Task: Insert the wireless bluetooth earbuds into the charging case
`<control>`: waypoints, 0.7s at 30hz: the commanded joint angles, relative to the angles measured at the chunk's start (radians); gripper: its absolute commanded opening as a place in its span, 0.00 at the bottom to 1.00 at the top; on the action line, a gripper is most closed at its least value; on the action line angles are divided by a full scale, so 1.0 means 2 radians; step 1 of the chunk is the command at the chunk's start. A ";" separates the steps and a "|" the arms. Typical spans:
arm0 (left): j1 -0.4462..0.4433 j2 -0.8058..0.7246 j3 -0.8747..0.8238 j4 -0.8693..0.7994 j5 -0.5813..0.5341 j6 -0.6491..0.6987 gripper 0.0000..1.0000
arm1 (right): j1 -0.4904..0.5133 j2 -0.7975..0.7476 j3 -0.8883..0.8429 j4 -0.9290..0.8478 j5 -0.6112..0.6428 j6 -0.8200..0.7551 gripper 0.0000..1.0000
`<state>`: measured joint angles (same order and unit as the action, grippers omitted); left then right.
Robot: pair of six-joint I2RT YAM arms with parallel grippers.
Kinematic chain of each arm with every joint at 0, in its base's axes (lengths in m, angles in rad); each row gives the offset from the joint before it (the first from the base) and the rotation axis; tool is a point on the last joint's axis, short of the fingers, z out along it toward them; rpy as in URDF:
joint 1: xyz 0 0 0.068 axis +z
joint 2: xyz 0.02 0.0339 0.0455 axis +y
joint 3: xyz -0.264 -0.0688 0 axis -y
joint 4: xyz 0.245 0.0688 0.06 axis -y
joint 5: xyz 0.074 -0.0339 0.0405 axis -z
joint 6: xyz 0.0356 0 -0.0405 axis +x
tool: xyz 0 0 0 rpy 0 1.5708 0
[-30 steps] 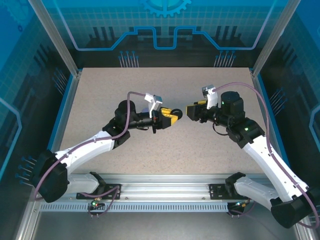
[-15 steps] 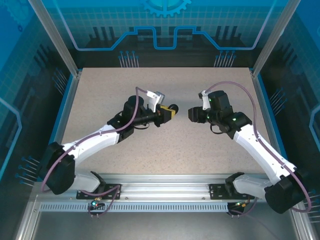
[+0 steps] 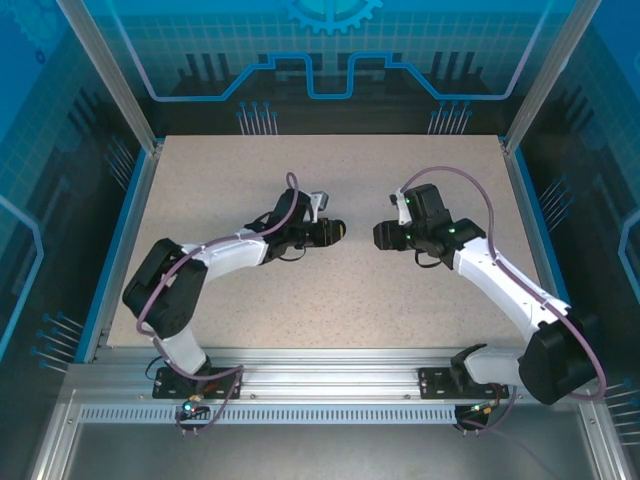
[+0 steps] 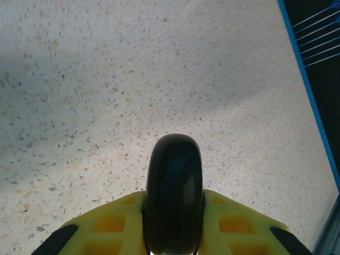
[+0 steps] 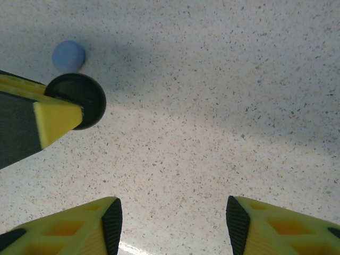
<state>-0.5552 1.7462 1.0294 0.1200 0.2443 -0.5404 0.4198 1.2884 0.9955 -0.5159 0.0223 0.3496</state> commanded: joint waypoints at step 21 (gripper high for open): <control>0.009 0.125 0.069 -0.033 0.060 -0.087 0.13 | -0.008 0.055 -0.003 0.000 -0.036 -0.018 0.57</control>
<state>-0.5503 1.9781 1.1366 0.0746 0.3344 -0.6842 0.4160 1.3884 0.9947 -0.5152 -0.0338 0.3309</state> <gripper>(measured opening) 0.222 0.571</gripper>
